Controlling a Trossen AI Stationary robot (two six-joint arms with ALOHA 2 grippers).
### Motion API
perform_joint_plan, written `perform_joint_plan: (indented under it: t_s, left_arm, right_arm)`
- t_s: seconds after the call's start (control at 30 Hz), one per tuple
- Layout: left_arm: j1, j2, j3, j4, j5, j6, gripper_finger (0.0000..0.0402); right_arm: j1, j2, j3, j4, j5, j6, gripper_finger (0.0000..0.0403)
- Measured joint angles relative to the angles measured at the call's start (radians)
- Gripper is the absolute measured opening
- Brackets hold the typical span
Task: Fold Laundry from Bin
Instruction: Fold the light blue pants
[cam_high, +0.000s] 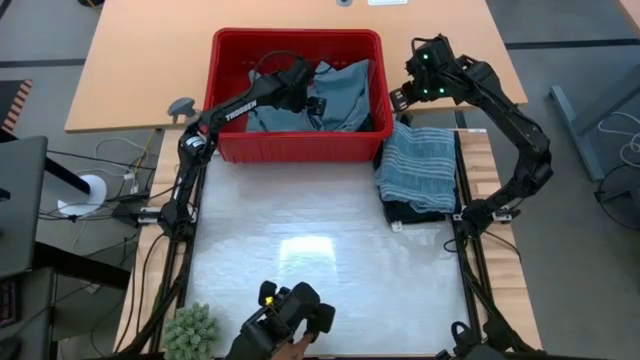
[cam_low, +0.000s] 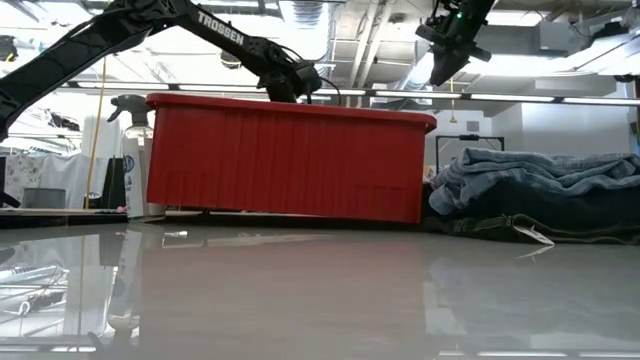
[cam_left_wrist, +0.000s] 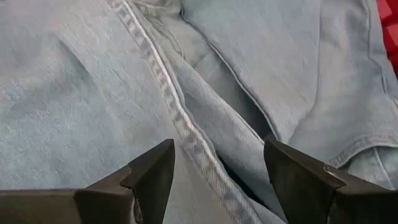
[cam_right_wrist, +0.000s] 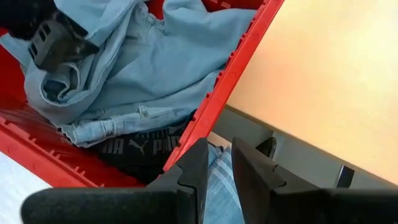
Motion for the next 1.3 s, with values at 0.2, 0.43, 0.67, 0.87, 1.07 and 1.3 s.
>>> perform_joint_plan:
  t_s: [0.2,0.43,0.67,0.87,1.07,1.3]
  left_arm:
    - [-0.005,0.016,0.000,0.019,-0.012,-0.021,0.0236]
    - [0.000,0.022,-0.014,0.020,-0.038,-0.047,0.0207]
    - [0.003,0.022,-0.016,0.011,-0.021,-0.025,0.0028]
    - [-0.011,0.018,0.063,0.005,0.013,-0.052,0.0002]
    - [-0.037,-0.051,0.229,0.080,0.028,-0.037,0.0001]
    - [-0.033,-0.286,0.236,0.214,-0.017,-0.041,0.0000]
  right_arm:
    - [0.000,0.000,0.000,-0.006,0.000,-0.025,0.0098]
    - [0.000,0.000,0.000,-0.010,-0.001,-0.028,0.0098]
    - [0.000,0.000,0.000,-0.010,-0.001,-0.048,0.0098]
    - [0.000,0.000,0.000,-0.010,-0.001,-0.070,0.0098]
    - [-0.008,0.000,0.000,0.011,-0.001,-0.073,0.0098]
    - [-0.066,0.000,0.000,0.023,-0.001,-0.079,0.0098]
